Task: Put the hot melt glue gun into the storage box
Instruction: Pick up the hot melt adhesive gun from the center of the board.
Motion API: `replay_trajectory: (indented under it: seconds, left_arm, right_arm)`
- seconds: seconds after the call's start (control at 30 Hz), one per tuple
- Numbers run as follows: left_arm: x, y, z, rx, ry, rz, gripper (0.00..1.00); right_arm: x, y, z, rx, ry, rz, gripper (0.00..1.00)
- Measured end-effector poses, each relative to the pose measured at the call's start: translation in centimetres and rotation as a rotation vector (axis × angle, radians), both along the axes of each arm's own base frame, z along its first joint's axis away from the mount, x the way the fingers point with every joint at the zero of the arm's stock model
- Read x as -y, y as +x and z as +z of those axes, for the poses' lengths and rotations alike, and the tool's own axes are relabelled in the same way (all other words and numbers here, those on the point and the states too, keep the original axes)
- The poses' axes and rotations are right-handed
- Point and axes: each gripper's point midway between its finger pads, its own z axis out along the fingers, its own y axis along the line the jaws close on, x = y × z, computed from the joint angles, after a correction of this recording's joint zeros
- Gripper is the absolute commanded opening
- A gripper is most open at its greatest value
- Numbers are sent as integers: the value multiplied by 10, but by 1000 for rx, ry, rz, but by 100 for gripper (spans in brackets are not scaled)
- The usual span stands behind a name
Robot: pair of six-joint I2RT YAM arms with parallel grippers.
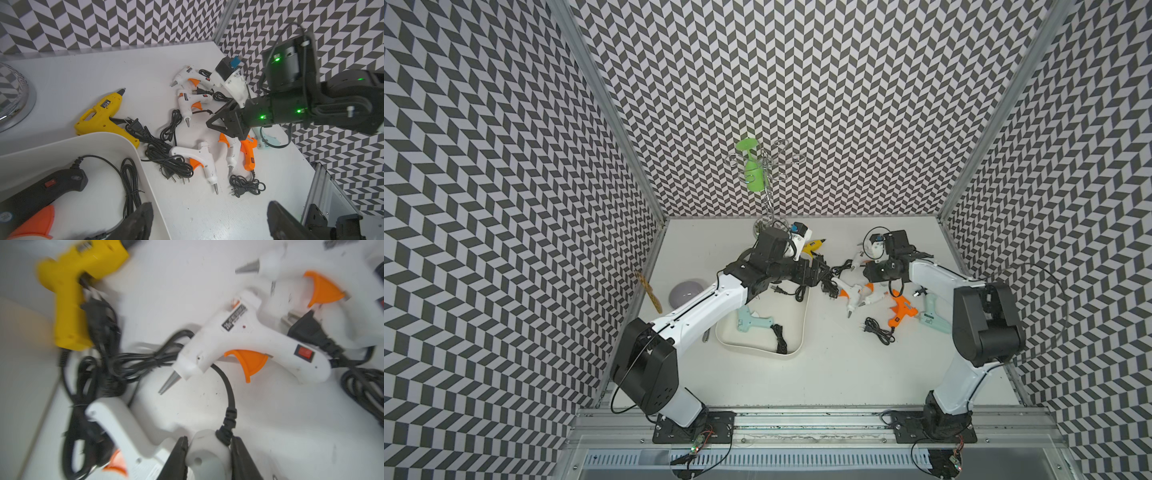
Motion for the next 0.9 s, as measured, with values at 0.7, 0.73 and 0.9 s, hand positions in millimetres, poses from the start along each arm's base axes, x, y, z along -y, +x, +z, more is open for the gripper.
replay_trajectory:
  seconds: [0.7,0.73,0.9]
  left_arm:
    - [19,-55,10,280,-125,-99,100]
    - [19,-55,9,285,-120,-94,99]
    - [10,-59,-2,287,-96,-69,100]
  right_arm:
    - [-52,-22,170,260,478,86,10]
    - [-49,-21,172,270,473,76,10]
    - [-43,-18,212,363,467,74,10]
